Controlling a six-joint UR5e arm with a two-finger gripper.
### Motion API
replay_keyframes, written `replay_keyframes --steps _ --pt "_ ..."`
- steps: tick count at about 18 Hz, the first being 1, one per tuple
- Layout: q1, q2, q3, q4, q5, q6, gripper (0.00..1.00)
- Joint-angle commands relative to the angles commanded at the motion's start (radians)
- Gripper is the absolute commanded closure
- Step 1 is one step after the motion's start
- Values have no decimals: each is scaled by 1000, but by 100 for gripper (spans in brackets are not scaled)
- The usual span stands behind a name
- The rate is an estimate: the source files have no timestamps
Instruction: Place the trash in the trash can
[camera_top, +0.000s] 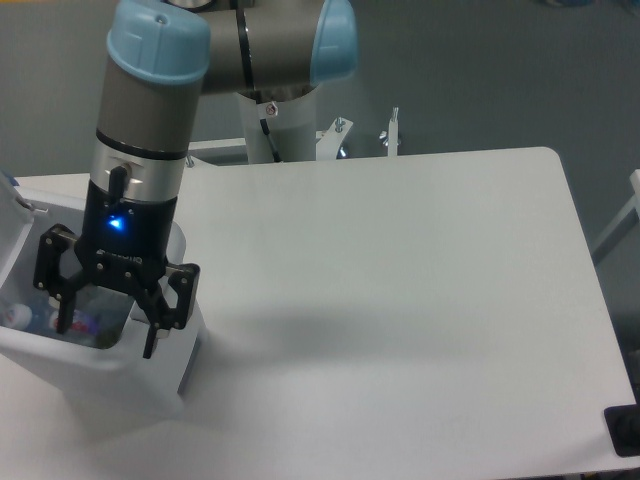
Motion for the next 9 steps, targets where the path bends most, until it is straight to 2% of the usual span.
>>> replay_keyframes --steps 4,9 --pt "100 -20 -12 2 0 17 3" --pt "256 -28 -75 0 0 130 0"
